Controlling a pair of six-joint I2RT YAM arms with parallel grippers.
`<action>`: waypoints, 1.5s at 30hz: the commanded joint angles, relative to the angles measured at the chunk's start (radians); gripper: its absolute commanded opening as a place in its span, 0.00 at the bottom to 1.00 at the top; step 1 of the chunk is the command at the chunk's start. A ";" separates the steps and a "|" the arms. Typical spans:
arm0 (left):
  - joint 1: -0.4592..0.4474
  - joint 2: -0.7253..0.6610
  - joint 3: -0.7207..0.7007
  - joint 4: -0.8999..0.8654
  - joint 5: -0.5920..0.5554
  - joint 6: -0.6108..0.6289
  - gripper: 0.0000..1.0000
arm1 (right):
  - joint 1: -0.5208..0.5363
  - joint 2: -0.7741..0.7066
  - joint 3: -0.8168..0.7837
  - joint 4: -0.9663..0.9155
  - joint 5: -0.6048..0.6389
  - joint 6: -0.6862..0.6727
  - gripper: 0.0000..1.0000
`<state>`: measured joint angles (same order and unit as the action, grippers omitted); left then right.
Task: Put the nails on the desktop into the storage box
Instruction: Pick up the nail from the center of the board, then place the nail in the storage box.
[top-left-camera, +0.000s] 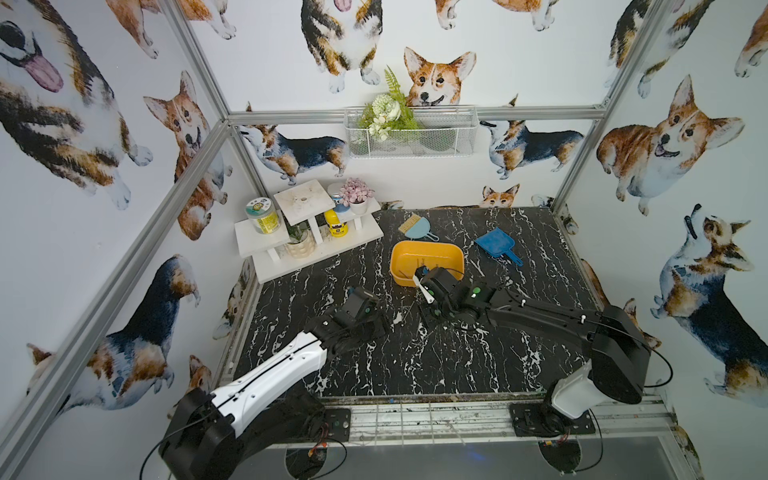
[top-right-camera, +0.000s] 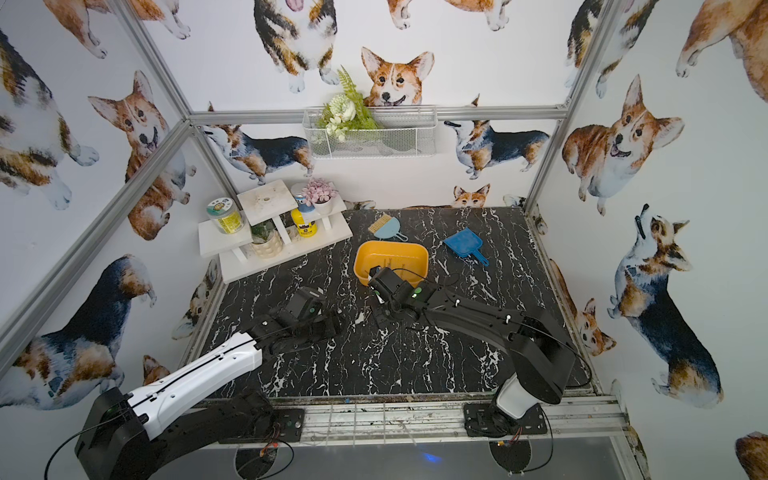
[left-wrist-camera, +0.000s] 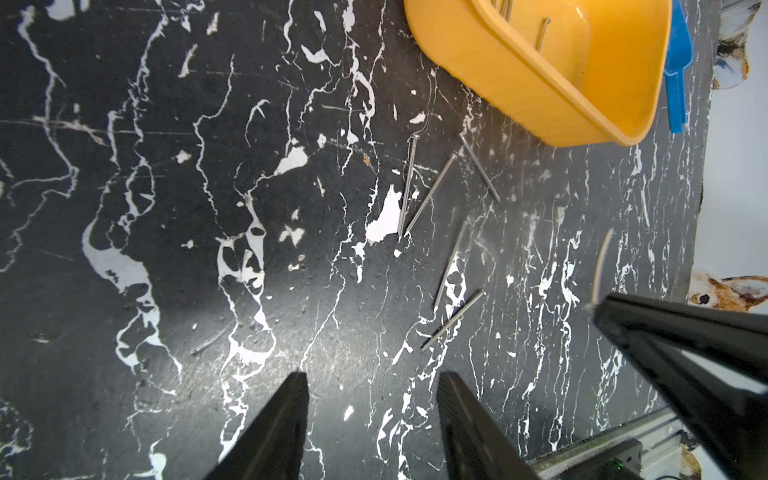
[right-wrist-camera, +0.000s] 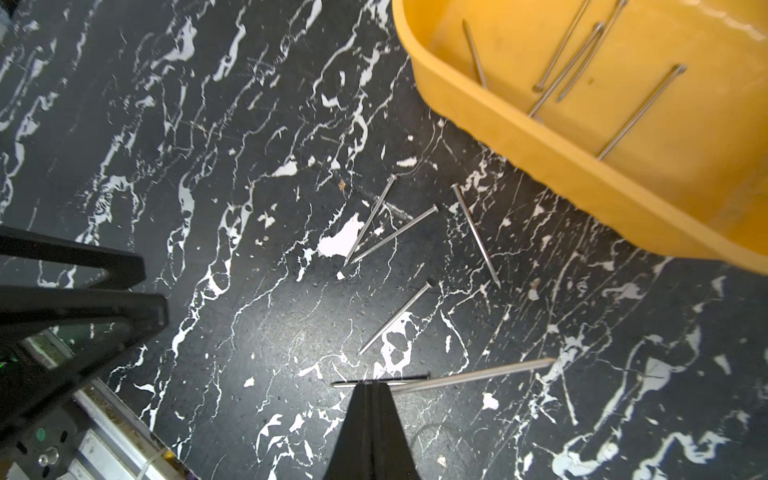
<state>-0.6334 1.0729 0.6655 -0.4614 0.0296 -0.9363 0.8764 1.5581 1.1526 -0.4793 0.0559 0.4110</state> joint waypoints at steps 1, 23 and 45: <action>0.003 0.007 0.017 0.007 -0.010 0.024 0.56 | -0.004 0.001 0.069 -0.054 0.050 -0.042 0.00; 0.014 -0.036 0.039 -0.037 -0.010 0.032 0.57 | -0.298 0.417 0.527 -0.095 -0.026 -0.194 0.16; 0.037 -0.072 0.024 -0.032 -0.013 0.027 0.60 | -0.134 0.012 -0.047 0.060 -0.120 -0.091 0.37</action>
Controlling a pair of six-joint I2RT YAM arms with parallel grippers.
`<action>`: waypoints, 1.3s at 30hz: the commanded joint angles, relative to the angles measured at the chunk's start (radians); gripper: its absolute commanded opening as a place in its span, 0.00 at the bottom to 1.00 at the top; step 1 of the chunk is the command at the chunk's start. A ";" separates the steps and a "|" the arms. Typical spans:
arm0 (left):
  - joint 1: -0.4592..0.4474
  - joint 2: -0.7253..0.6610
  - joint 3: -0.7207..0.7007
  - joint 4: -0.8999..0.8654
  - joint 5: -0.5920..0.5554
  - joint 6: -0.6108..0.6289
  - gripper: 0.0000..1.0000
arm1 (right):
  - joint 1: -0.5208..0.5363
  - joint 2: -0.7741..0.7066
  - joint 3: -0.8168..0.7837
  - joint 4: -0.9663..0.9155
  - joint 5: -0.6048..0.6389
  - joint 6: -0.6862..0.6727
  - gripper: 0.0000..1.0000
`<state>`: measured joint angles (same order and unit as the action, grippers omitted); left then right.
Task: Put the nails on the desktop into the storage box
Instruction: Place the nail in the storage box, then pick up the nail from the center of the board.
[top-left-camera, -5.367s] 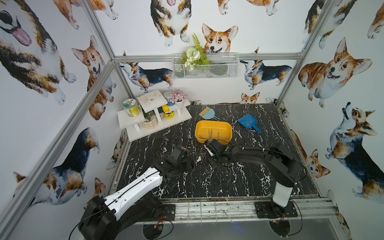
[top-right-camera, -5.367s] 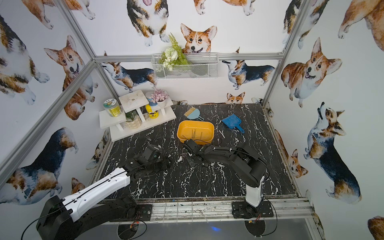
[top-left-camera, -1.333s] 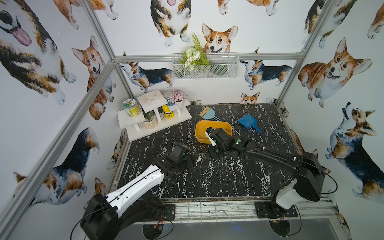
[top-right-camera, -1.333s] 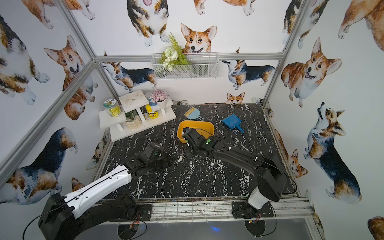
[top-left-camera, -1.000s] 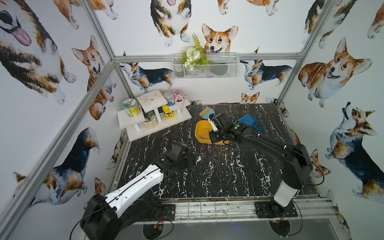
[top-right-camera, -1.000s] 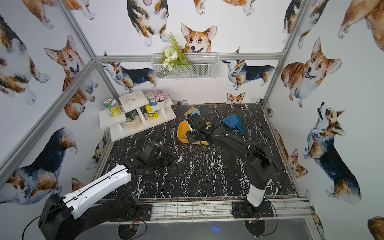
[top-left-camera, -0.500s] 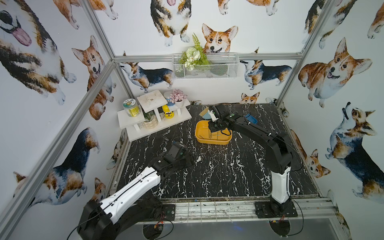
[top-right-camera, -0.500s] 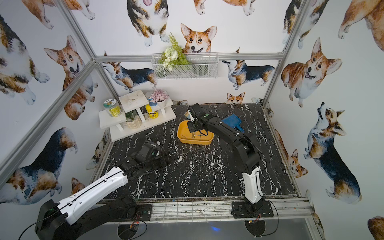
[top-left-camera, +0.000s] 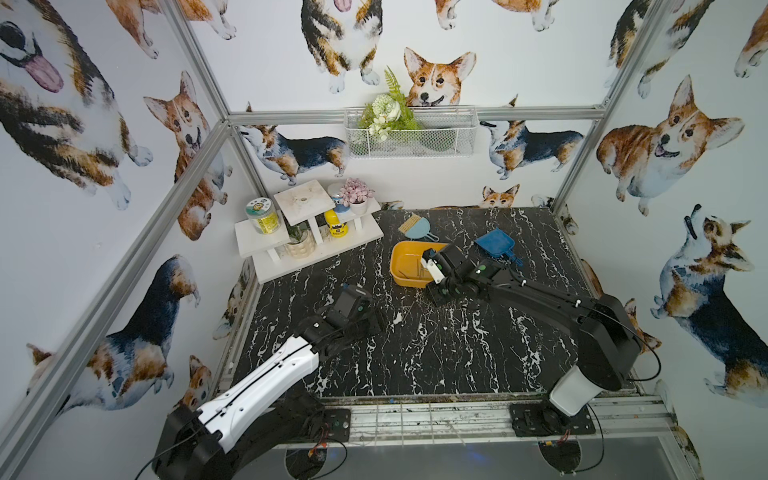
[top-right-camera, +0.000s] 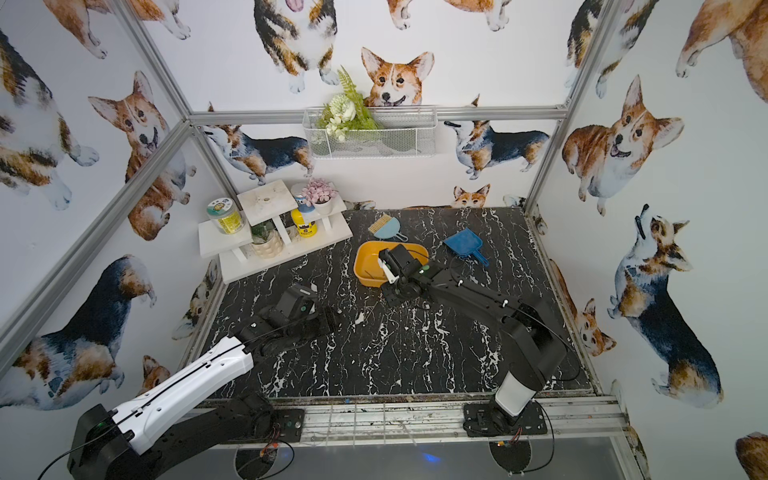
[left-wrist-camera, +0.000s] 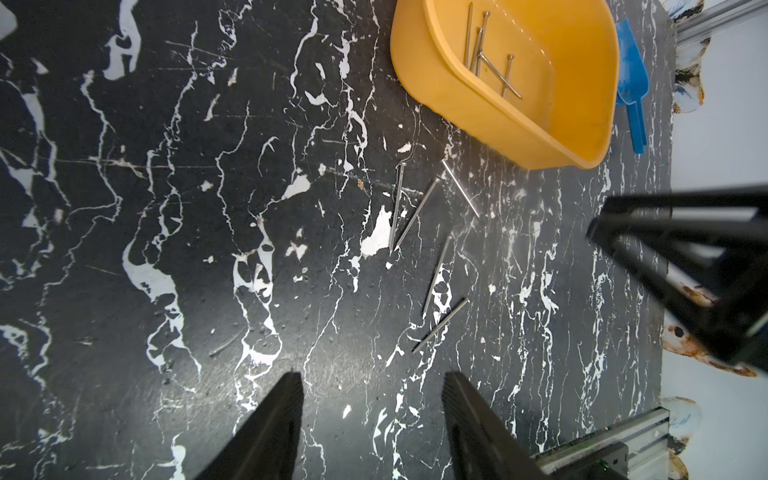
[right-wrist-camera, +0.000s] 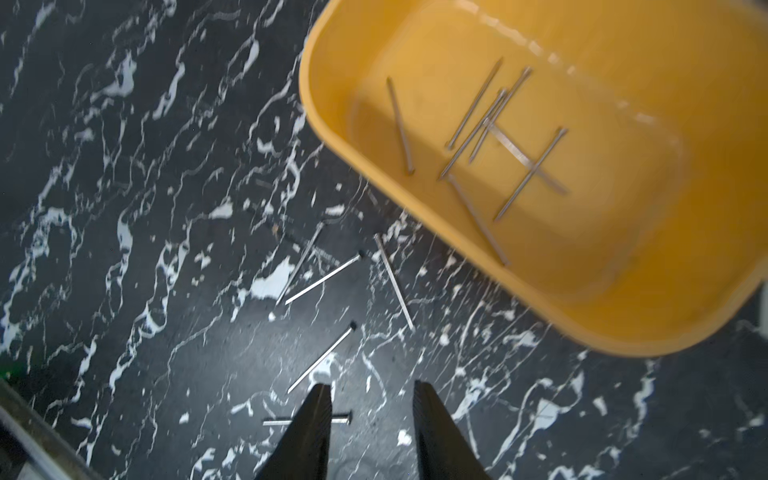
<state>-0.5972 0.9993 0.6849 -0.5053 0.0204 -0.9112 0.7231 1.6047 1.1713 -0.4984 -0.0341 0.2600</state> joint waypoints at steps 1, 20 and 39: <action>0.001 0.002 0.005 0.015 -0.003 0.002 0.60 | 0.031 -0.048 -0.106 0.096 -0.033 0.074 0.36; 0.001 -0.013 0.003 0.083 -0.028 0.195 0.66 | 0.116 -0.002 -0.242 0.143 0.009 0.104 0.26; 0.001 -0.087 -0.006 0.066 -0.046 0.219 0.69 | 0.116 0.077 -0.199 0.138 0.029 0.095 0.21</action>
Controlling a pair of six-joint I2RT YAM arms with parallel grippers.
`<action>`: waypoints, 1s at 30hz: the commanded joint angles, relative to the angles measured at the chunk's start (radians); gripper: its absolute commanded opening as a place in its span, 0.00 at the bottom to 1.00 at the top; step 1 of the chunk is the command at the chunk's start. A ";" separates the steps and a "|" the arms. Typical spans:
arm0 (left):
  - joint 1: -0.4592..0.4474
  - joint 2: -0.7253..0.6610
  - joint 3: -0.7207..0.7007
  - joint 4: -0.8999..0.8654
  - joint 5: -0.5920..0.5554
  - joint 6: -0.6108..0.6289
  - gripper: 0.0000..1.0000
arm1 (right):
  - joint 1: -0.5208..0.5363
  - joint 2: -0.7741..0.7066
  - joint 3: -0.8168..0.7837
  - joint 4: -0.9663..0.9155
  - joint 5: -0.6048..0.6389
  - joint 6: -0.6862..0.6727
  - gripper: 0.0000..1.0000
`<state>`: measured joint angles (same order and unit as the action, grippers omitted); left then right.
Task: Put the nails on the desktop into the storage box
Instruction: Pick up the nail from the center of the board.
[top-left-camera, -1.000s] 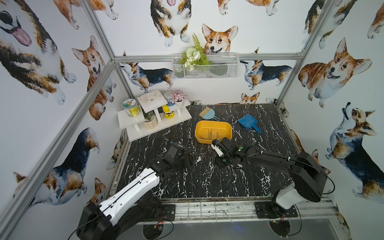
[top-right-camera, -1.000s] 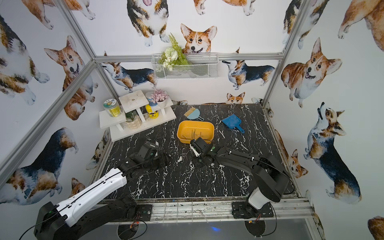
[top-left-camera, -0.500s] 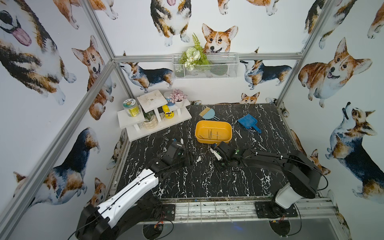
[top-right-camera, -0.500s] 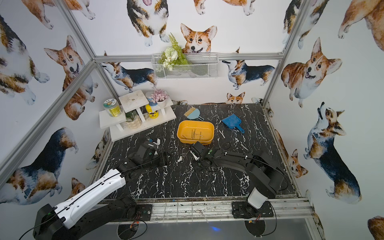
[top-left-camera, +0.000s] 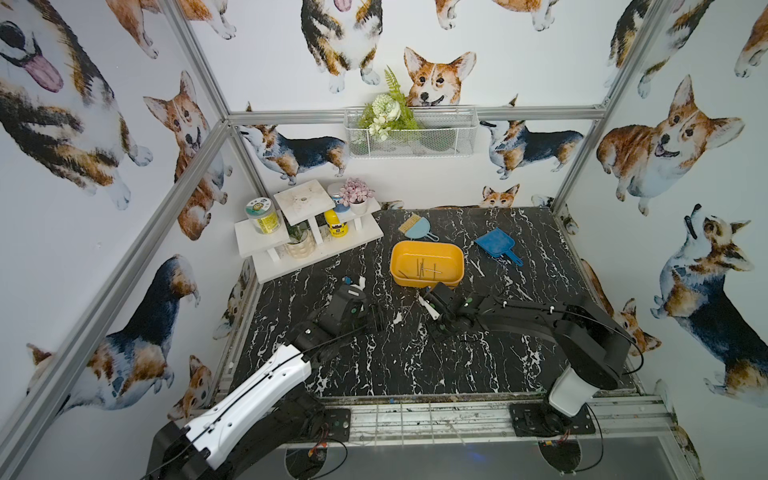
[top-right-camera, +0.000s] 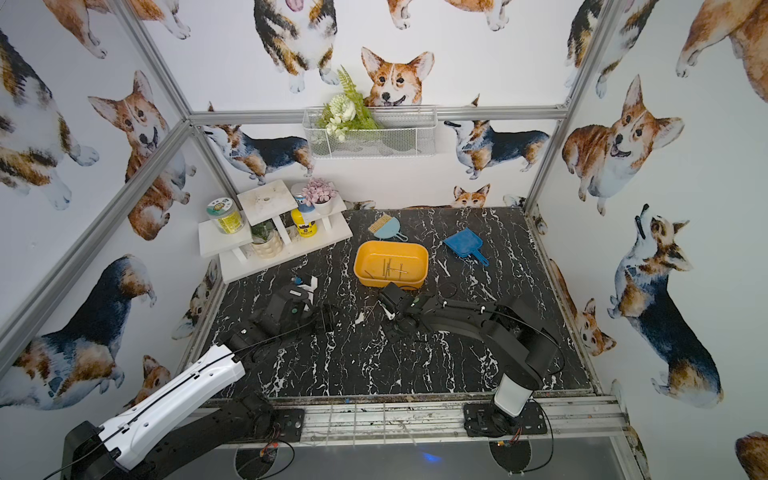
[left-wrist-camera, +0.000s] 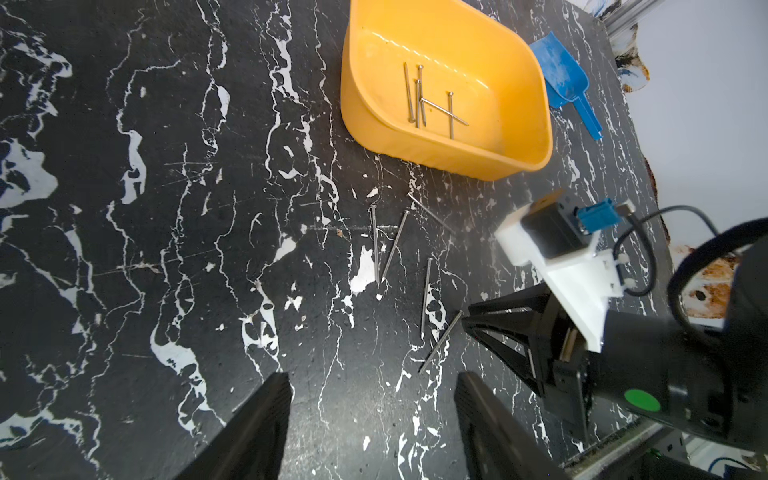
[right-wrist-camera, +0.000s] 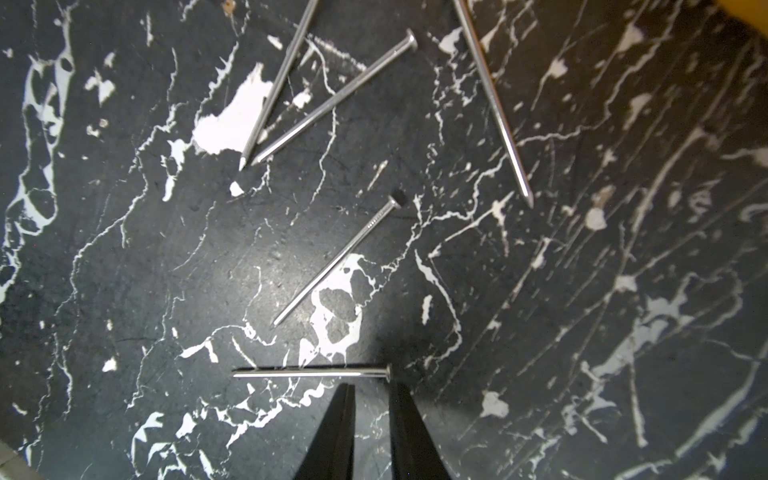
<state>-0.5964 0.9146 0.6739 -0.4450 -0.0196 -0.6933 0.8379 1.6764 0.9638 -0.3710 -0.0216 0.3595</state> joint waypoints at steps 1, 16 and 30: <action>0.001 -0.002 0.005 0.006 -0.006 0.002 0.69 | 0.002 0.008 0.009 0.010 0.017 -0.004 0.21; 0.000 0.000 0.001 0.006 -0.005 -0.003 0.70 | 0.001 0.024 0.012 0.013 0.032 -0.010 0.21; 0.001 -0.019 -0.016 -0.003 -0.010 -0.018 0.70 | -0.003 0.043 0.016 0.017 0.032 -0.013 0.17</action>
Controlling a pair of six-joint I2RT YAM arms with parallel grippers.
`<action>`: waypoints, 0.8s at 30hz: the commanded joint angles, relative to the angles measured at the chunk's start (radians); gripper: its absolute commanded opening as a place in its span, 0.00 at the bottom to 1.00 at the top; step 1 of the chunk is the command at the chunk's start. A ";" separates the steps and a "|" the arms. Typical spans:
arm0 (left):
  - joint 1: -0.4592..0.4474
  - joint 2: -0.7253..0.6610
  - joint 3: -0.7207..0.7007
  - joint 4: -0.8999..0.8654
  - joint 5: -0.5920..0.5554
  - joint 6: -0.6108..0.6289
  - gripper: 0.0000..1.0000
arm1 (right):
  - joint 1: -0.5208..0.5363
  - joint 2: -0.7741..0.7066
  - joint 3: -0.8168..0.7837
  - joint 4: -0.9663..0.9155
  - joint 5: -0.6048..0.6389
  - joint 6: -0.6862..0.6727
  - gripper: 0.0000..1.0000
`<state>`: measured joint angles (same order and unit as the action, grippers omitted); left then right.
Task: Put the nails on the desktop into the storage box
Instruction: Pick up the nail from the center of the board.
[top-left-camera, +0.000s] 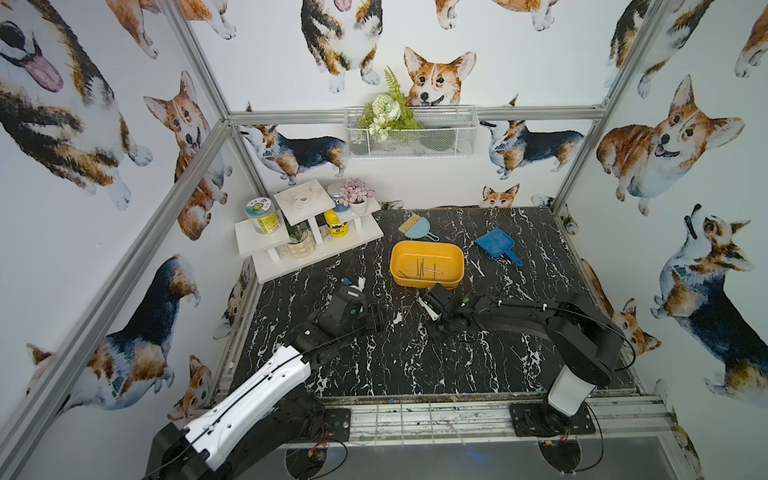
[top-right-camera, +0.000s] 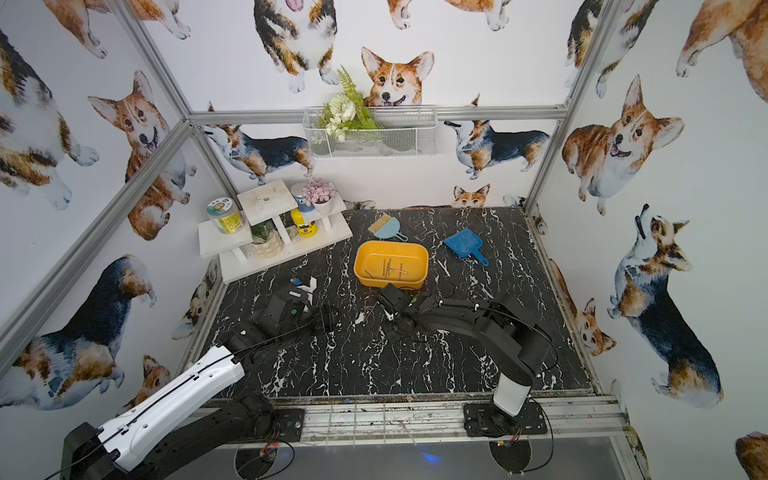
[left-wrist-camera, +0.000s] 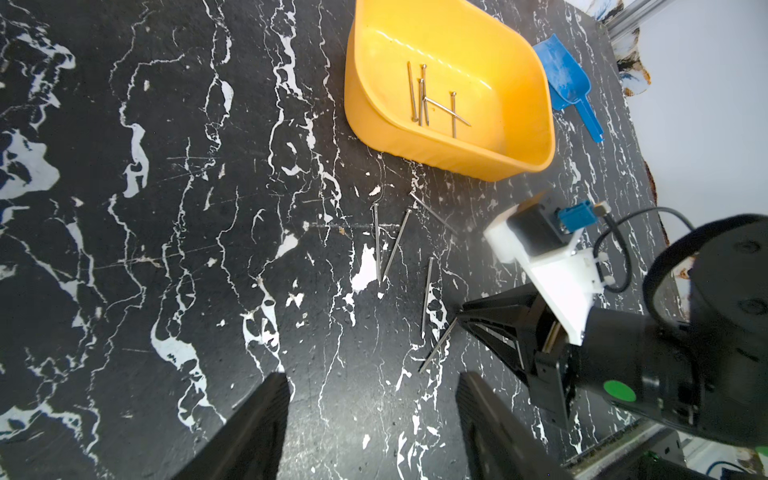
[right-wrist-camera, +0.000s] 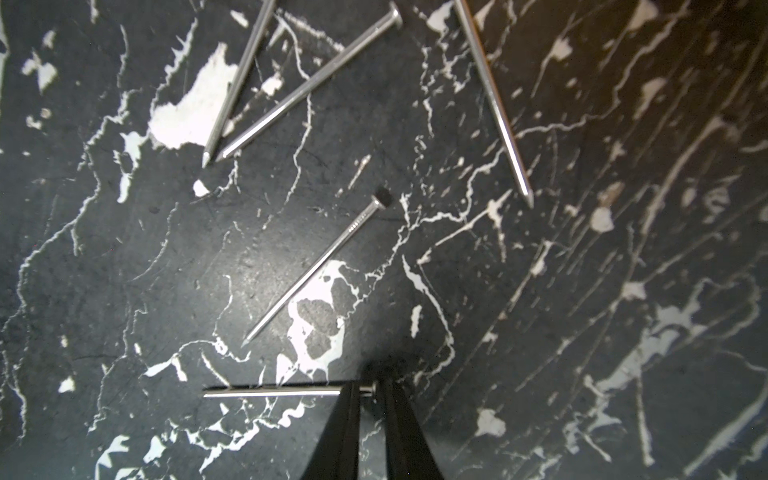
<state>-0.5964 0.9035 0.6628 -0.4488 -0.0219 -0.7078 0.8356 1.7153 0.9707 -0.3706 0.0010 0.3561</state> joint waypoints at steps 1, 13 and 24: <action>0.001 -0.012 -0.007 -0.001 -0.007 -0.005 0.70 | -0.001 0.003 0.009 0.018 0.008 -0.008 0.17; 0.000 -0.031 -0.016 -0.005 -0.017 -0.013 0.70 | -0.001 0.012 0.007 0.015 0.002 -0.022 0.07; 0.001 -0.031 -0.017 -0.005 -0.023 -0.015 0.71 | -0.001 -0.022 -0.004 0.009 -0.007 -0.042 0.00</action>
<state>-0.5964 0.8742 0.6476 -0.4538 -0.0353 -0.7193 0.8352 1.7088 0.9672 -0.3538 -0.0002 0.3279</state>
